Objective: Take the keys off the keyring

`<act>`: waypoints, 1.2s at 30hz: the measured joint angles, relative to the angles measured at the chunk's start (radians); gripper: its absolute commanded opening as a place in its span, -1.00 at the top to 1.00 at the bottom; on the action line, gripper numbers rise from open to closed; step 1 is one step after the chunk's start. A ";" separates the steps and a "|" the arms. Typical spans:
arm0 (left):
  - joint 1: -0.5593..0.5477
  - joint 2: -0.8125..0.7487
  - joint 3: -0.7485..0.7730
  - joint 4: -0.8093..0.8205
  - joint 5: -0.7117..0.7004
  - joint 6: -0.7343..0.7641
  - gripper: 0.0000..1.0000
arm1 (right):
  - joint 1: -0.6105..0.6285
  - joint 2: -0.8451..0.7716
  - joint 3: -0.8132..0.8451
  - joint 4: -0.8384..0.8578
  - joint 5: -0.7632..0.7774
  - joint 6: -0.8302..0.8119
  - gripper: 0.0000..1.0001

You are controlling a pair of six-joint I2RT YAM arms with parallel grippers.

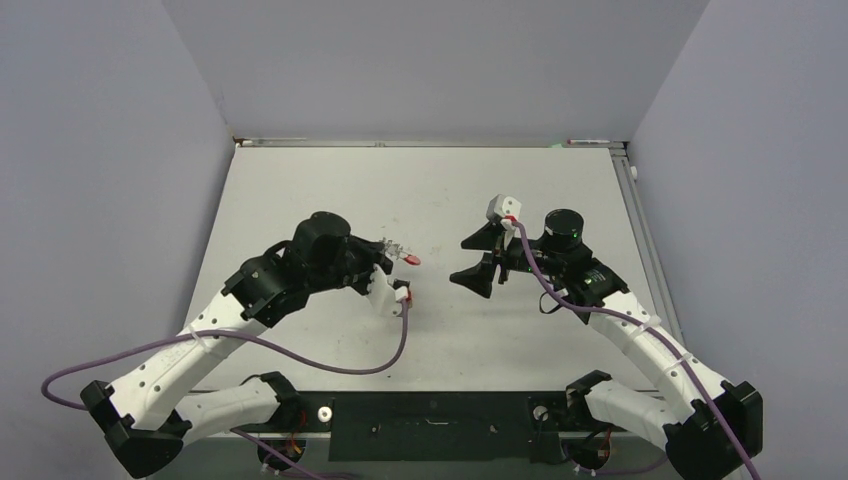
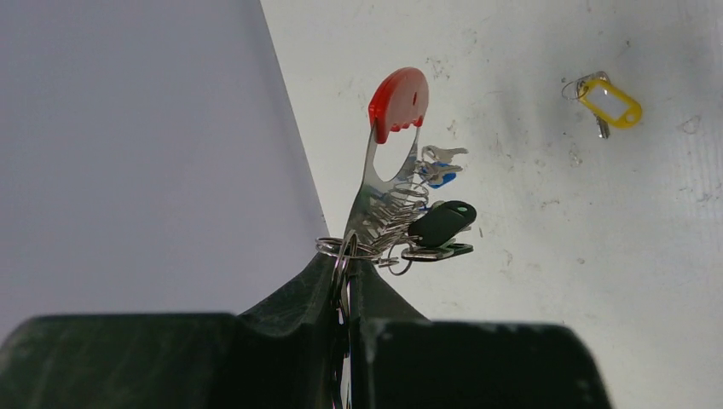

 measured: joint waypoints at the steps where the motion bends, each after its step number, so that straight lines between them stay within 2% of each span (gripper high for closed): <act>1: -0.002 0.008 0.012 -0.005 -0.001 -0.013 1.00 | 0.000 0.000 0.000 0.005 -0.003 -0.001 -0.53; 3: -0.006 0.050 0.078 -0.045 0.005 -0.072 1.00 | 0.000 0.000 0.000 0.013 -0.004 -0.001 -0.50; 8: -0.007 0.189 0.287 -0.126 0.064 -0.336 1.00 | 0.002 0.000 0.001 0.049 -0.003 0.032 -0.39; 14: -0.007 0.256 0.318 -0.185 0.154 -0.679 1.00 | 0.025 -0.024 0.001 0.097 0.035 0.090 0.03; 17: -0.007 0.295 0.320 -0.211 0.196 -0.831 1.00 | 0.061 -0.061 -0.011 0.146 0.084 0.099 0.18; 24: 0.016 0.368 0.322 -0.233 0.282 -1.143 1.00 | 0.198 -0.101 -0.078 0.214 0.183 0.091 0.24; 29: 0.126 0.371 0.318 -0.214 0.400 -1.336 1.00 | 0.212 -0.103 -0.119 0.227 0.204 0.091 0.25; 32: 0.161 0.366 0.286 -0.174 0.452 -1.396 1.00 | 0.219 -0.103 -0.141 0.233 0.205 0.091 0.24; 36: 0.156 0.355 0.214 -0.142 0.519 -1.452 1.00 | 0.238 -0.100 -0.152 0.258 0.203 0.090 0.23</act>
